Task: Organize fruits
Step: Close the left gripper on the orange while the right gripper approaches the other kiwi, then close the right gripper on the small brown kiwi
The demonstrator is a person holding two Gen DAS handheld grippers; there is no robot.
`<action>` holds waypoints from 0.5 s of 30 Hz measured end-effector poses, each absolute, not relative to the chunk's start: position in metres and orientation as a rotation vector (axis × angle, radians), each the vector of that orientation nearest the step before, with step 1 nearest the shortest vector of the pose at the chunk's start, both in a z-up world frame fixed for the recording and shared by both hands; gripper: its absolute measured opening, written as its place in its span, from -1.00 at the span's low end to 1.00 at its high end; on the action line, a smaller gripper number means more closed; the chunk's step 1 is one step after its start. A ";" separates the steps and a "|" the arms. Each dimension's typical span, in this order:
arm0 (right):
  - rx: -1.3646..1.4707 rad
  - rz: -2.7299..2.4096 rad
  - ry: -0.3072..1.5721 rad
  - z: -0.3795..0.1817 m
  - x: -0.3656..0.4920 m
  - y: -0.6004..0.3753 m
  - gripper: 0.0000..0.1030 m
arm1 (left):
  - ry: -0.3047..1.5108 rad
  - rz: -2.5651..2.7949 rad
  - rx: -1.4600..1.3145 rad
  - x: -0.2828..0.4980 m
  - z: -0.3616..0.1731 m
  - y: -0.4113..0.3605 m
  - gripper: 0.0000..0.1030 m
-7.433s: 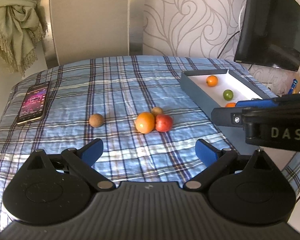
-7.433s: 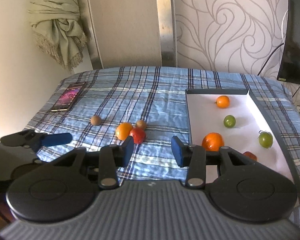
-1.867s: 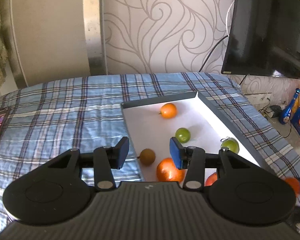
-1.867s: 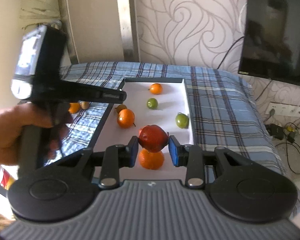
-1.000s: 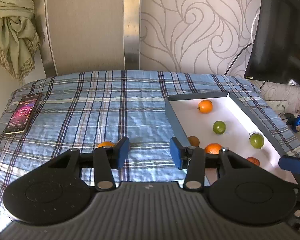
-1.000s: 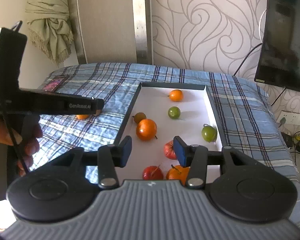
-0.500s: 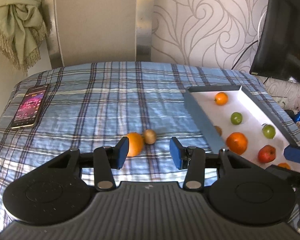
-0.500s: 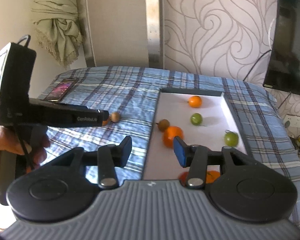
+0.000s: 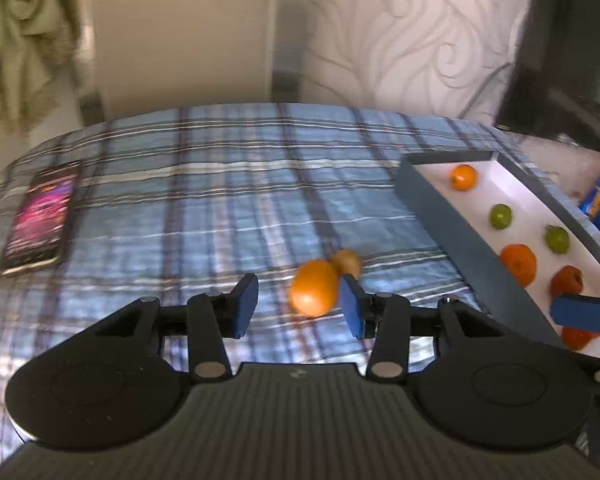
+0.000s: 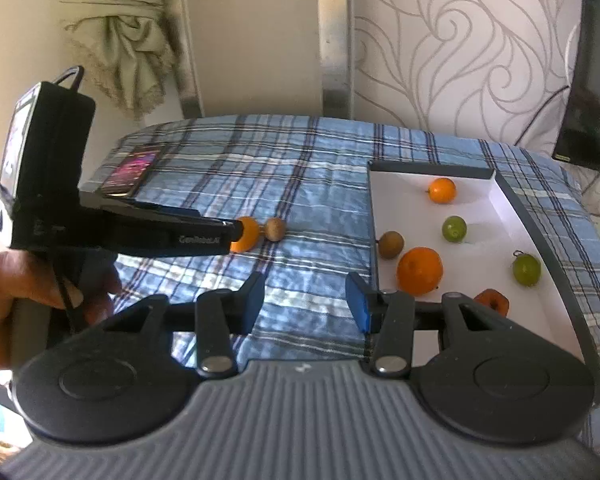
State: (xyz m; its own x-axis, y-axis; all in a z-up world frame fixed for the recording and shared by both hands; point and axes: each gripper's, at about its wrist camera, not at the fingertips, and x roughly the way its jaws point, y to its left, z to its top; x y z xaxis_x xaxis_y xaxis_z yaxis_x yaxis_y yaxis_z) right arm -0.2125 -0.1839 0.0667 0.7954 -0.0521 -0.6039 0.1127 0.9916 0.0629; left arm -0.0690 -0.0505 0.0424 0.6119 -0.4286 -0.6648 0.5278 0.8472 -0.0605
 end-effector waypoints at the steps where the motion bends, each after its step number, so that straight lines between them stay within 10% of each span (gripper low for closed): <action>1: 0.100 -0.099 0.649 0.066 -0.211 -0.184 -0.09 | 0.727 -0.569 0.157 -0.067 0.041 -0.054 -0.01; 15: 0.130 -0.146 0.696 0.044 -0.158 -0.166 -0.17 | 0.755 -0.632 0.204 -0.038 0.025 -0.031 -0.31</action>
State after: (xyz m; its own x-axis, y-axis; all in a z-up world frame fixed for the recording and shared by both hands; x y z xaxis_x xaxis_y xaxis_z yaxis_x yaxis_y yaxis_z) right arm -0.1580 -0.1665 0.0436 0.7577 -0.0902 -0.6464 0.1769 0.9817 0.0704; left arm -0.0381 -0.0314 0.0246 0.5551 -0.4600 -0.6930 0.6012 0.7977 -0.0480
